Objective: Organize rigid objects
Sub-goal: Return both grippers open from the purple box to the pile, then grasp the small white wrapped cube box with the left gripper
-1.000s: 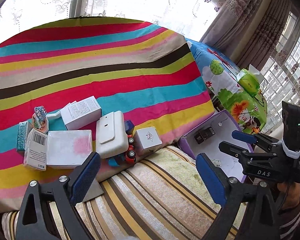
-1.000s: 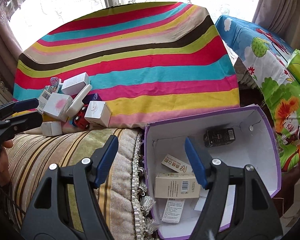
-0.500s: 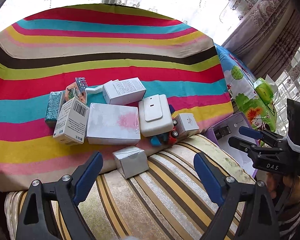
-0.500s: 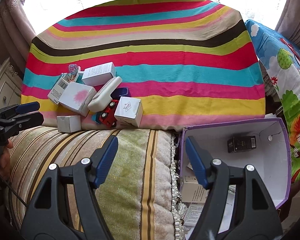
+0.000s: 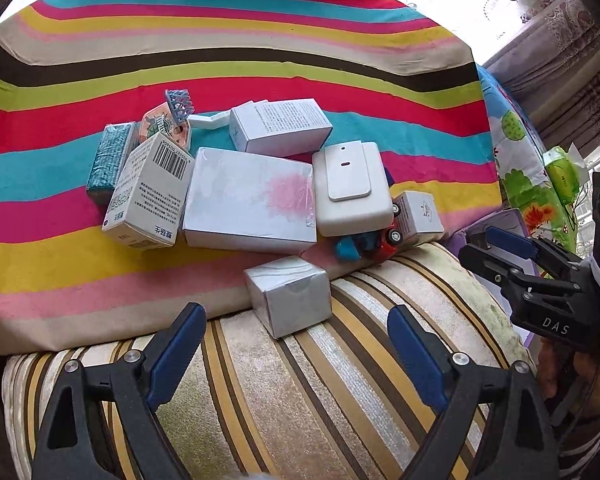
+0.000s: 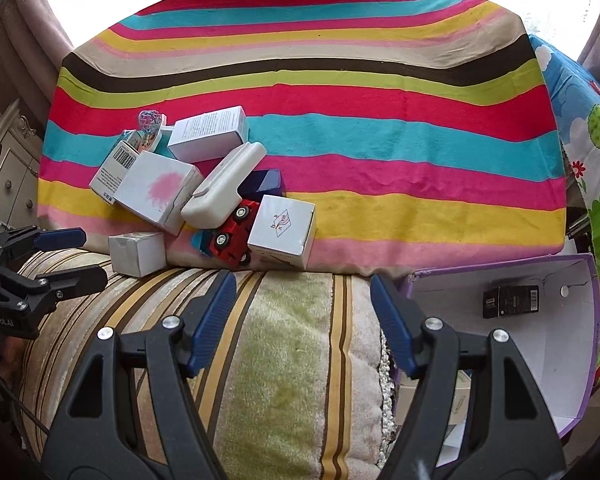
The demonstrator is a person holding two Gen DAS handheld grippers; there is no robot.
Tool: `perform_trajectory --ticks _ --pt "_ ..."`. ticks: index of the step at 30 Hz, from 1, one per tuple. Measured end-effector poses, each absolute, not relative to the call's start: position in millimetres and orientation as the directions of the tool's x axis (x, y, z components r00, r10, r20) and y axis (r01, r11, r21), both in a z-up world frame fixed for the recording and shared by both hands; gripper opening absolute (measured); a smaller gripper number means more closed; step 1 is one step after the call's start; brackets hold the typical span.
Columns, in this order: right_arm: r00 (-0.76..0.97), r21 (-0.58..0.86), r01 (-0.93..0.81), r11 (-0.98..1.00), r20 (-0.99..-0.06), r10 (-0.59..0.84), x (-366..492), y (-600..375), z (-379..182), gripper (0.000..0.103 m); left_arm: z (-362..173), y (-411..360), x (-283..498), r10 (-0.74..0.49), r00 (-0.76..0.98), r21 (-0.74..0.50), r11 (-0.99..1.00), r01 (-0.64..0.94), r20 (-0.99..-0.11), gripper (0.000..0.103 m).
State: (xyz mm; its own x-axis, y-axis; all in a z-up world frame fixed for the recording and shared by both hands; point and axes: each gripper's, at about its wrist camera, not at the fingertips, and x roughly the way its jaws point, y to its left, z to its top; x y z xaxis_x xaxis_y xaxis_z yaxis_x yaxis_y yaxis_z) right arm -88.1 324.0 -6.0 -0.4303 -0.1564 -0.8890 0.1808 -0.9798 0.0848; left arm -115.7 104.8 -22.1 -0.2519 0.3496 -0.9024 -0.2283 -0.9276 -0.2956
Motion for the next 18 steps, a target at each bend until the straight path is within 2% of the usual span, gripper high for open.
perform_trajectory --ticks 7,13,15,18 --pt "-0.417 0.088 0.185 -0.979 -0.895 -0.159 -107.7 318.1 -16.4 0.073 -39.4 117.1 -133.6 0.324 -0.203 -0.289 -0.939 -0.185 -0.924 0.091" --pt "-0.403 0.091 0.206 -0.974 -0.899 -0.169 -116.8 309.5 -22.3 0.073 -51.2 115.8 -141.8 0.316 -0.179 -0.288 -0.944 -0.164 -0.932 0.079" --pt "-0.400 0.089 0.207 -0.974 -0.901 -0.168 -118.3 307.5 -23.3 0.073 -55.7 114.8 -142.9 0.321 -0.167 -0.297 -0.942 -0.155 -0.932 0.070" --pt "-0.393 0.085 0.208 -0.974 -0.905 -0.163 -121.6 303.0 -26.5 0.073 -60.5 113.6 -142.7 0.327 -0.154 -0.305 -0.941 -0.147 -0.932 0.062"
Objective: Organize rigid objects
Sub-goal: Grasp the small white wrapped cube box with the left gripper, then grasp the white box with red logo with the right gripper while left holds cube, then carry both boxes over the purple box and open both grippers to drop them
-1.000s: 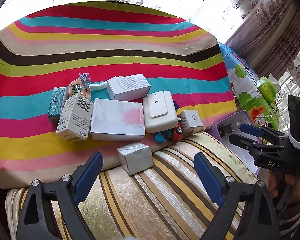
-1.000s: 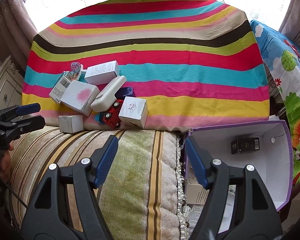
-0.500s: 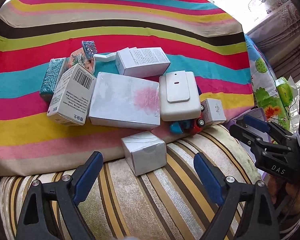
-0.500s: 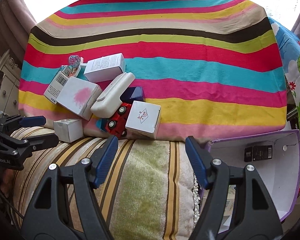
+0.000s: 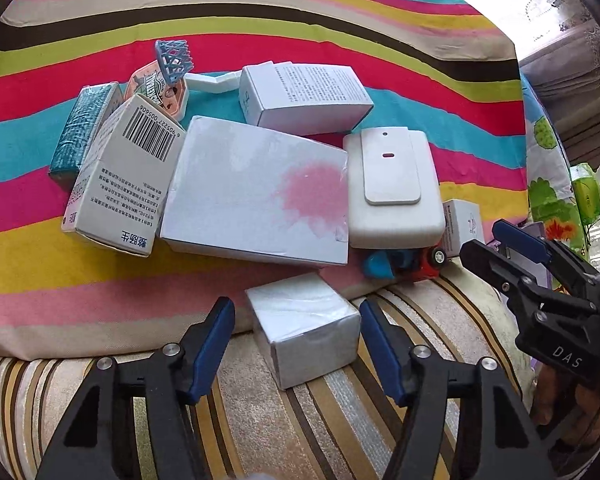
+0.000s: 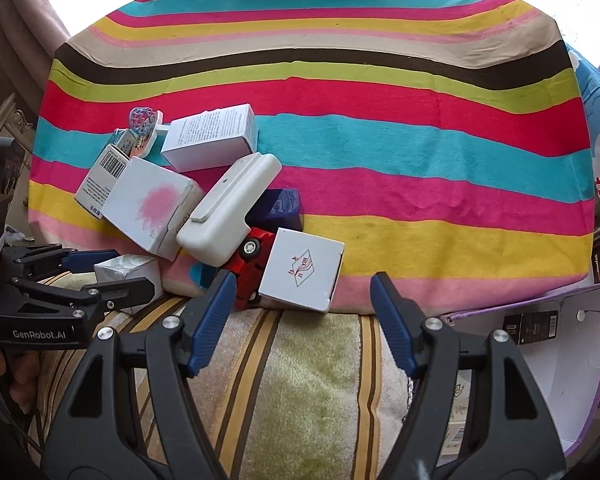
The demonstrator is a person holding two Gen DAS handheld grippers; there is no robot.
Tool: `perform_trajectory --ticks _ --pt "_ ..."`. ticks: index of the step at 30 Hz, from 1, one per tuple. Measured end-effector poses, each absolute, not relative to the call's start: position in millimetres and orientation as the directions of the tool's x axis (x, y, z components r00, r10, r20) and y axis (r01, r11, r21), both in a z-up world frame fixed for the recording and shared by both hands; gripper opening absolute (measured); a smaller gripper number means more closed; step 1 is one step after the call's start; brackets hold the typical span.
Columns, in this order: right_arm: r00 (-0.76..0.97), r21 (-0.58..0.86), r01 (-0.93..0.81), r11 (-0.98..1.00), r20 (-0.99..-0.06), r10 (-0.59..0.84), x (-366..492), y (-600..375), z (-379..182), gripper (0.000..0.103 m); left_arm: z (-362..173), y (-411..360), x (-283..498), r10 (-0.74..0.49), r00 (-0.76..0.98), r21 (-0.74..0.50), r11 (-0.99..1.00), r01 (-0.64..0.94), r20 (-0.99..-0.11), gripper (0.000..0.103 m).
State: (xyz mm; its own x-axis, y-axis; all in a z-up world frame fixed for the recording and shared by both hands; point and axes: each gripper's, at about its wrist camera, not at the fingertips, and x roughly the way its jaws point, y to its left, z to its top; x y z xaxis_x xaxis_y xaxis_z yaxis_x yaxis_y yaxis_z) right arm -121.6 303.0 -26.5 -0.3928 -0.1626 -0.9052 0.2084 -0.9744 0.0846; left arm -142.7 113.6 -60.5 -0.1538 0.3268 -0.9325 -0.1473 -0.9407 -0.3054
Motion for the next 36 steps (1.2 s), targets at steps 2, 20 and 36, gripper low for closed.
perform_trajectory --ticks 2,20,36 --pt "-0.385 0.081 0.209 -0.975 -0.909 -0.158 -123.8 300.3 -29.7 0.073 -61.9 112.9 -142.3 0.330 -0.151 -0.309 -0.940 -0.145 -0.932 0.058" --pt "-0.390 0.083 0.167 -0.983 -0.910 -0.143 -121.8 309.0 -34.4 0.044 -49.1 98.7 -131.6 0.377 -0.192 -0.358 -0.925 -0.131 -0.906 0.041" --pt "-0.464 0.118 0.134 -0.984 -0.870 -0.168 -77.3 336.5 -2.2 0.044 -8.0 114.9 -107.1 0.437 -0.261 -0.386 -0.895 -0.224 -0.861 0.041"
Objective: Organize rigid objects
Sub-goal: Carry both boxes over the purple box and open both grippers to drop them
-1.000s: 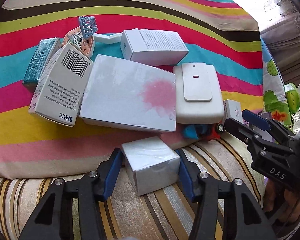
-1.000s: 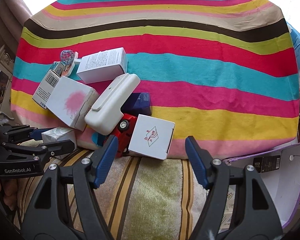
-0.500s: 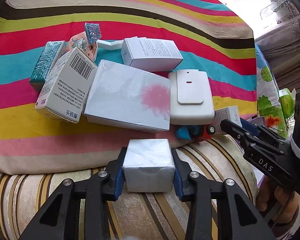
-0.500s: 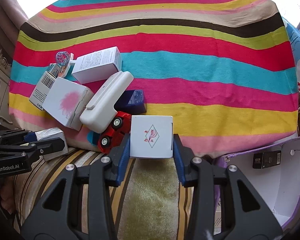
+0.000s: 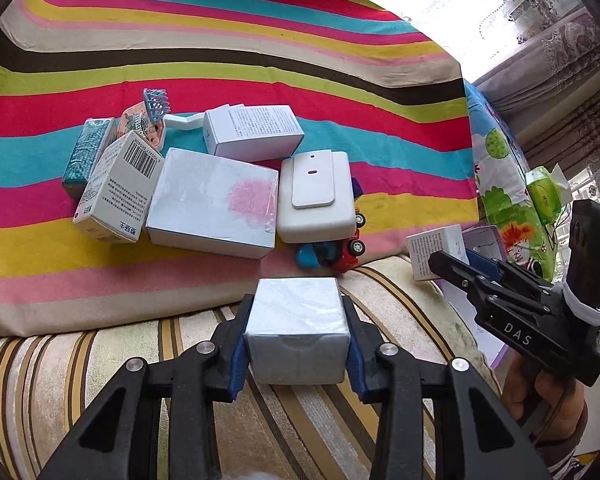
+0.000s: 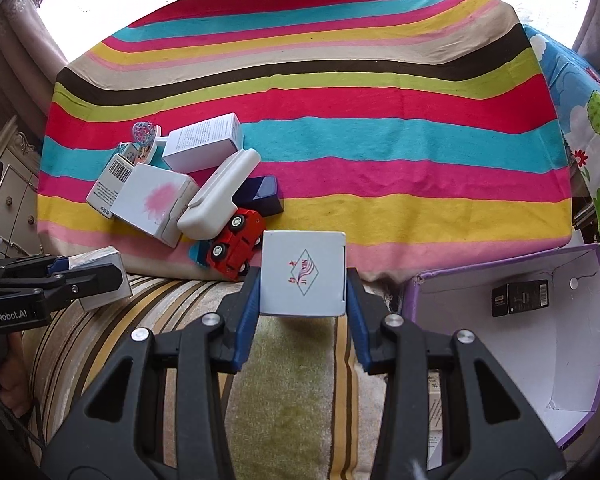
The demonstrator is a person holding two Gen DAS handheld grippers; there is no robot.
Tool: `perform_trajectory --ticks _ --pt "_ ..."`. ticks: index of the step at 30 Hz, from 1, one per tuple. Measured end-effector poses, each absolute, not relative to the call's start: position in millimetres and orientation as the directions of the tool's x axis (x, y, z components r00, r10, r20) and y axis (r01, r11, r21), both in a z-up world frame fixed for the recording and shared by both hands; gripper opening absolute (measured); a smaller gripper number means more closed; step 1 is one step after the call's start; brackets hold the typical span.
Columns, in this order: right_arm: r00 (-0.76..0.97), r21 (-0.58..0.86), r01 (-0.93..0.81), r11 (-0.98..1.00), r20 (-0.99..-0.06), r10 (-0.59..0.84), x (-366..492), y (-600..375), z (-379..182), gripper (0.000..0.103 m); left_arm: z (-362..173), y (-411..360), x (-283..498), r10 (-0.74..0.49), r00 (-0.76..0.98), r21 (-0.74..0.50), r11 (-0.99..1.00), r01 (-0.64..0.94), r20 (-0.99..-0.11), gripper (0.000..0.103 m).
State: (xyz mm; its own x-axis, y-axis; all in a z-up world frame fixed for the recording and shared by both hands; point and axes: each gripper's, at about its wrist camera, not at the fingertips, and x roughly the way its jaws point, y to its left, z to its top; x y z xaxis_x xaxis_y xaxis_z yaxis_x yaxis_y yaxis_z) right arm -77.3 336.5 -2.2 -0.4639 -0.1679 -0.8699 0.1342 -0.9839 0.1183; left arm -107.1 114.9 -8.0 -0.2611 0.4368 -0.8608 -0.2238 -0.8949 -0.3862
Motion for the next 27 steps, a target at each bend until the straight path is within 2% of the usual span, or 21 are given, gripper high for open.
perform_trajectory --ticks 12,27 --pt "-0.521 0.128 0.051 -0.990 -0.843 -0.136 -43.6 395.4 16.6 0.044 22.3 194.6 -96.2 0.482 -0.256 -0.349 -0.834 -0.428 -0.838 0.041" --pt "-0.566 0.106 -0.168 -0.980 -0.824 0.008 -15.2 496.3 18.2 0.045 27.7 312.1 -95.2 0.502 -0.187 -0.304 -0.737 -0.603 -0.845 0.041"
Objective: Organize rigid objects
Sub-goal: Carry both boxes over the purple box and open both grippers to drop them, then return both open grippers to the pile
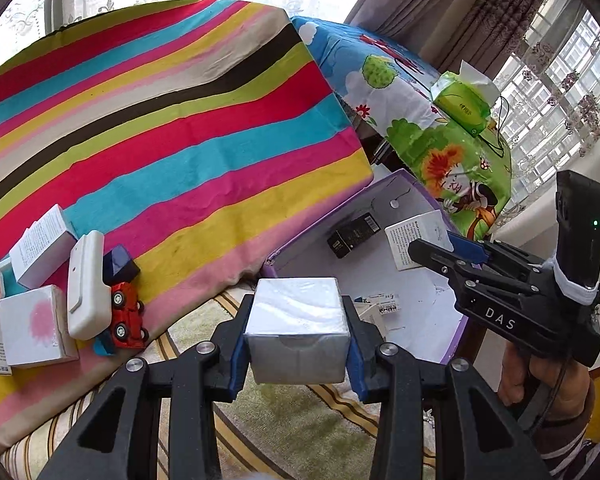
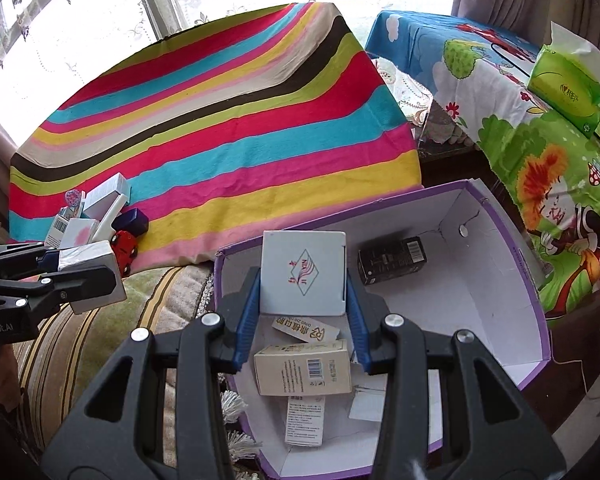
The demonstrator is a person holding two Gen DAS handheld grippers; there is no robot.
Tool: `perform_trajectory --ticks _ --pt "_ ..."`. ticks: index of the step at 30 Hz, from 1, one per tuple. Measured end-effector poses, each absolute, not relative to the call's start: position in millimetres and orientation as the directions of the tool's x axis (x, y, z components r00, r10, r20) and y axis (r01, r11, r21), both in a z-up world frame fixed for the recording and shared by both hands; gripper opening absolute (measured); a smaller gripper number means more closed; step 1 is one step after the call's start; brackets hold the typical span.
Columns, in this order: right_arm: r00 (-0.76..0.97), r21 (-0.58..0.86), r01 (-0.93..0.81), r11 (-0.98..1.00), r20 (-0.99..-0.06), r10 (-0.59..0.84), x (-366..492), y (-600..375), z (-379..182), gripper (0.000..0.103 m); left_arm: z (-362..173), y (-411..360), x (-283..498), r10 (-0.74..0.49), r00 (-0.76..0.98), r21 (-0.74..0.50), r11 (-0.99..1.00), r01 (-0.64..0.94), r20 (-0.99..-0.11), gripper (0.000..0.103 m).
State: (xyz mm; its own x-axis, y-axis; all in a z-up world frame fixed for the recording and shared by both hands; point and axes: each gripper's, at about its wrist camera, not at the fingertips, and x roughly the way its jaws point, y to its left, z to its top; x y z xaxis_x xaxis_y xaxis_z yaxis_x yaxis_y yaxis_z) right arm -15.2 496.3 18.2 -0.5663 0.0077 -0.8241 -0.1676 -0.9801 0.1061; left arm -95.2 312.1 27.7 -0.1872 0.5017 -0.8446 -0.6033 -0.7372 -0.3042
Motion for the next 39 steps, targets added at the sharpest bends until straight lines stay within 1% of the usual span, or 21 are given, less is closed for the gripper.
perform_trajectory --ticks 7,10,11,12,14,26,36,39 --pt "-0.573 0.113 -0.212 -0.971 -0.819 0.030 -13.0 512.6 17.9 0.045 28.2 349.4 -95.6 0.510 -0.158 -0.306 -0.705 -0.640 -0.846 0.041" --pt "-0.576 0.117 -0.214 -0.970 -0.817 0.029 -13.7 514.9 18.4 0.045 28.9 359.4 -95.9 0.517 -0.146 -0.312 -0.693 -0.650 -0.844 0.043" --pt "-0.576 0.119 -0.216 -0.969 -0.817 0.028 -13.8 515.6 18.7 0.048 28.9 362.2 -95.6 0.517 -0.144 -0.311 -0.689 -0.655 -0.844 0.045" --pt "-0.578 0.123 -0.218 -0.968 -0.816 0.026 -13.5 516.1 18.7 0.053 29.1 364.1 -95.4 0.516 -0.145 -0.308 -0.689 -0.657 -0.844 0.051" --pt "-0.582 0.125 -0.220 -0.968 -0.812 0.027 -13.0 516.5 19.7 0.060 29.6 365.3 -95.2 0.517 -0.147 -0.309 -0.689 -0.656 -0.843 0.055" --pt "-0.579 0.123 -0.182 -0.976 -0.816 0.005 -15.2 504.0 23.4 0.062 36.9 344.6 -98.5 0.526 -0.174 -0.315 -0.709 -0.631 -0.833 0.055" --pt "-0.588 0.106 -0.114 -0.988 -0.808 -0.019 -22.7 469.9 37.2 0.072 45.8 297.5 -107.0 0.546 -0.227 -0.339 -0.741 -0.580 -0.806 0.055" --pt "-0.587 0.095 -0.093 -0.991 -0.809 -0.023 -26.5 456.5 40.1 0.073 48.1 278.2 -110.4 0.545 -0.250 -0.341 -0.756 -0.558 -0.800 0.055"
